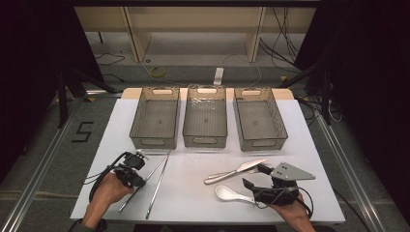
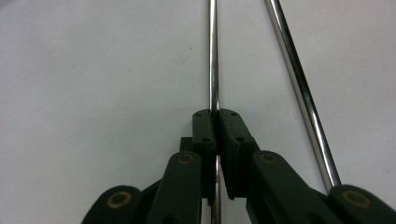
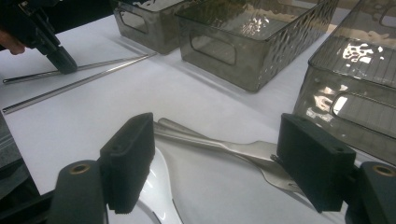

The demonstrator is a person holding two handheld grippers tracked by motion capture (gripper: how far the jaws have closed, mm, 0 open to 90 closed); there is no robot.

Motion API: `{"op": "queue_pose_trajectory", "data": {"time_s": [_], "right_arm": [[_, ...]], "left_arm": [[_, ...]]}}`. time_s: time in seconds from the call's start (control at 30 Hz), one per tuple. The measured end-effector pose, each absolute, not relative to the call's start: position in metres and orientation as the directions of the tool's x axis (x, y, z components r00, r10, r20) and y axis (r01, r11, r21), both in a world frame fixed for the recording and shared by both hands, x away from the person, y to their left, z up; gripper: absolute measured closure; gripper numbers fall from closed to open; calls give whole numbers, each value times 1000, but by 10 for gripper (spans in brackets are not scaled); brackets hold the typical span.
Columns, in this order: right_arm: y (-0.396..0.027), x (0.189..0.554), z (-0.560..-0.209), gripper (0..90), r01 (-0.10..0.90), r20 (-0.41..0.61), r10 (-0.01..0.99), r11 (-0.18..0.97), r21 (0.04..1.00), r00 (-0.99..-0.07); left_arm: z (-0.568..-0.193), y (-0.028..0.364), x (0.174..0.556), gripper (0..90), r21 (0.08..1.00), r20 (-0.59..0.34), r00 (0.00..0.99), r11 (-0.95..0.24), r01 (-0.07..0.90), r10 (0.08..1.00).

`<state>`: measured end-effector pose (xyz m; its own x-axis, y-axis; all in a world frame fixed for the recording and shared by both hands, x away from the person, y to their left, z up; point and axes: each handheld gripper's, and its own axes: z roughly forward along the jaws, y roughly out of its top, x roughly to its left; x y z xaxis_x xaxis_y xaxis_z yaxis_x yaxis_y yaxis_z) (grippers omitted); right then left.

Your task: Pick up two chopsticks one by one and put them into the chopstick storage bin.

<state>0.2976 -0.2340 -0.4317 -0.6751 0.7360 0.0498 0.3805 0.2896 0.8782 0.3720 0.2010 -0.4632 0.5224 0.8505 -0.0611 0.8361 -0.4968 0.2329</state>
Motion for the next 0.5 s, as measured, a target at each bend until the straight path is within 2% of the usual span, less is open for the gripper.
{"op": "queue_pose_trajectory", "data": {"time_s": [0.13,0.5], "right_arm": [[-234,297,-432,287,381,48,736,293,877,-676],[-233,297,-432,287,381,42,736,300,875,-676]], "left_arm": [[-463,204,372,848,236,-72,536,-508,829,841],[-441,203,365,849,292,11,563,-542,788,826]]}}
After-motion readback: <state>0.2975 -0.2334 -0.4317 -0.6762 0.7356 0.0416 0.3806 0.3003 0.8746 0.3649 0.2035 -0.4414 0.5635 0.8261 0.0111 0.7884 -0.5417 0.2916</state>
